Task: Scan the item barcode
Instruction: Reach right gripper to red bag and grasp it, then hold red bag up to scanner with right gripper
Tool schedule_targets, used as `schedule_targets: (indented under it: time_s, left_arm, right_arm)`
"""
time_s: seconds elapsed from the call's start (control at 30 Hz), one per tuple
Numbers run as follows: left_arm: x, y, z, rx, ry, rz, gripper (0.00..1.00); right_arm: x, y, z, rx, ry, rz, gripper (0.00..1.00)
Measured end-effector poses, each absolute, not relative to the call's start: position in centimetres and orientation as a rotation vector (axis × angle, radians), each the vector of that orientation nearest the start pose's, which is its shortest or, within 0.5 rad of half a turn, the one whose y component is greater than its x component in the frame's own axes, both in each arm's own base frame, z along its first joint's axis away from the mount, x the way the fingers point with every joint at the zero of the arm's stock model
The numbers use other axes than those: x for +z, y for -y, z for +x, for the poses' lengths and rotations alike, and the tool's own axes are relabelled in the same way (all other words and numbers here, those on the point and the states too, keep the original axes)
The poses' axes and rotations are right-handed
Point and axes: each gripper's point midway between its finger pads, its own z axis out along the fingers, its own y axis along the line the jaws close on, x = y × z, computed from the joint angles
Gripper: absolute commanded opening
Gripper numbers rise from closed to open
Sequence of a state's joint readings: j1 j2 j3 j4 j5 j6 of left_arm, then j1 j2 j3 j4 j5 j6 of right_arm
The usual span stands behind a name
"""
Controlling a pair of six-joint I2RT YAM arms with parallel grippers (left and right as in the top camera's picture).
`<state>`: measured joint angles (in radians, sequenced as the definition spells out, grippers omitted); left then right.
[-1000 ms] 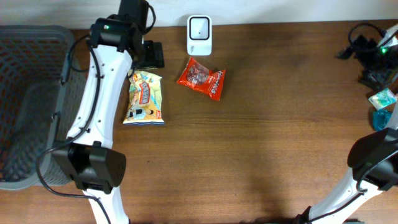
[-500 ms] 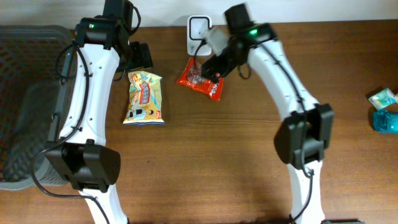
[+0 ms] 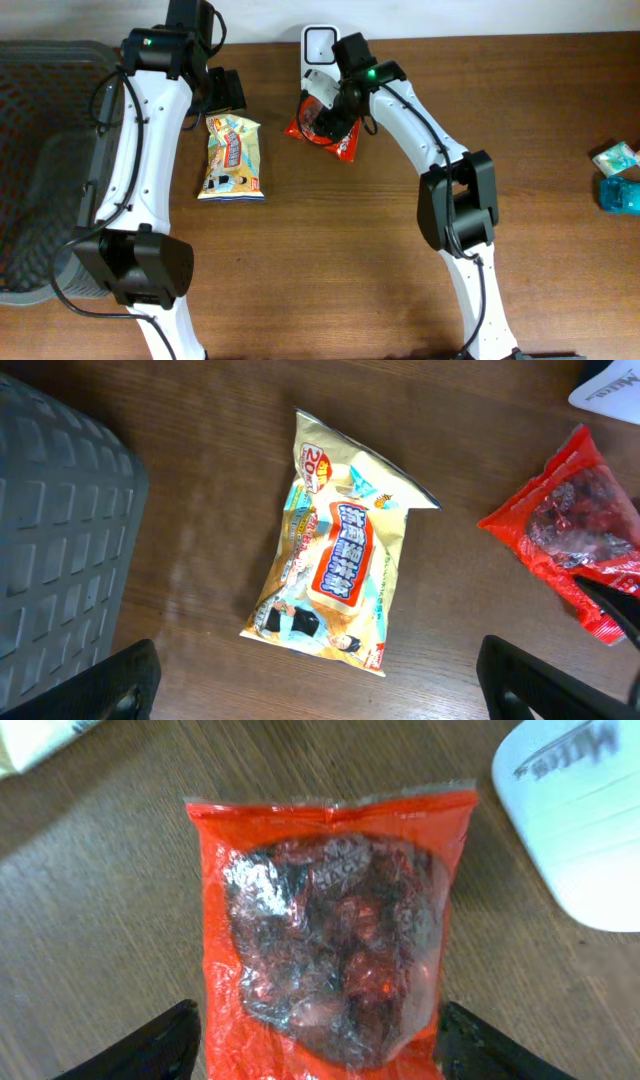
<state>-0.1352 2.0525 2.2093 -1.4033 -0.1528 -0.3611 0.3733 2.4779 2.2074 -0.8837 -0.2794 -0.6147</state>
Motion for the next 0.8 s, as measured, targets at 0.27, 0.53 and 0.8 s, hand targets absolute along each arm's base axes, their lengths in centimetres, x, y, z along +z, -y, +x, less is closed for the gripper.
schedule_targets:
  time_s: [0.27, 0.53, 0.8]
  left_arm:
    - [21.4, 3.5, 45.2, 0.095, -2.767, -0.349, 0.99]
    - [21.4, 3.5, 45.2, 0.095, -2.767, -0.349, 0.99]
    - [21.4, 3.5, 45.2, 0.095, -2.767, -0.349, 0.99]
  right_arm:
    - [2.2, -25.2, 51.6, 0.317, -2.372, -1.355, 0.58]
    - [2.1, -25.2, 51.5, 0.326, -2.394, -1.334, 0.18]
    - [2.9, -25.5, 51.8, 0.359, -2.433, -1.228, 0.04]
